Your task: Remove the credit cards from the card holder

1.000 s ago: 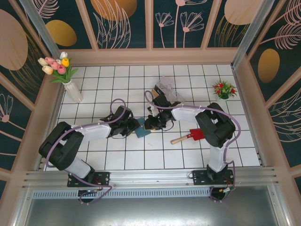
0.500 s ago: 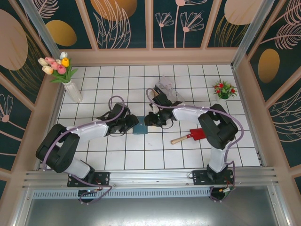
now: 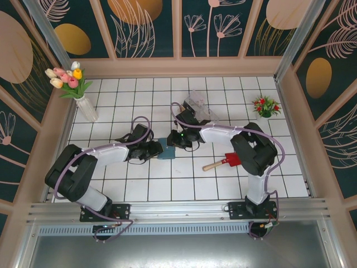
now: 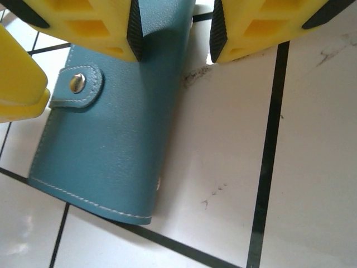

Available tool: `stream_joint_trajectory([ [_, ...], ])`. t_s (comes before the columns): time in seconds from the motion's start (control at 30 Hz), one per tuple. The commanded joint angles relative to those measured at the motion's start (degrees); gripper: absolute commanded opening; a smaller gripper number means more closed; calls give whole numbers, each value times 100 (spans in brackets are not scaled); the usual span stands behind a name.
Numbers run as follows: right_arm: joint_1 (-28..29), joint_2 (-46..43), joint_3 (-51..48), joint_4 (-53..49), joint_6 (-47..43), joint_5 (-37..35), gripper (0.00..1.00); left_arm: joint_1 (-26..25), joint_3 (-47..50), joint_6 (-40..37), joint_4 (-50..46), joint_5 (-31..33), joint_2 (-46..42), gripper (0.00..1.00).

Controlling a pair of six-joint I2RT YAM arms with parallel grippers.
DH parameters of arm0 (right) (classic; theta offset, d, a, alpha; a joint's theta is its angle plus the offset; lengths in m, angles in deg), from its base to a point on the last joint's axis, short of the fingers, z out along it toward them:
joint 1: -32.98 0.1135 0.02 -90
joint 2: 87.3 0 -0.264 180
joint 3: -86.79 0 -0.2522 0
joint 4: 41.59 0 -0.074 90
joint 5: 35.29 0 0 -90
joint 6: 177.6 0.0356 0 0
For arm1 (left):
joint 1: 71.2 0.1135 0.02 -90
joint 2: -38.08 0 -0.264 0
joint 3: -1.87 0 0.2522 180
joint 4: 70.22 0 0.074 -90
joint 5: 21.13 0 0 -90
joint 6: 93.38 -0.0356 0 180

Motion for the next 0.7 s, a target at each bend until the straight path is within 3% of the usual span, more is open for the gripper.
stream_joint_trajectory([
  [0.0, 45, 171, 105, -103, 204, -14, 26, 86, -65, -241, 15, -200, 140, 39],
  [0.43, 13, 384, -31, -241, 447, -188, 29, 413, 110, -523, 830, -1315, 310, 38],
  [0.67, 2, 332, 36, -93, 477, -291, 29, 558, 294, -418, 1875, -1939, 277, 26],
])
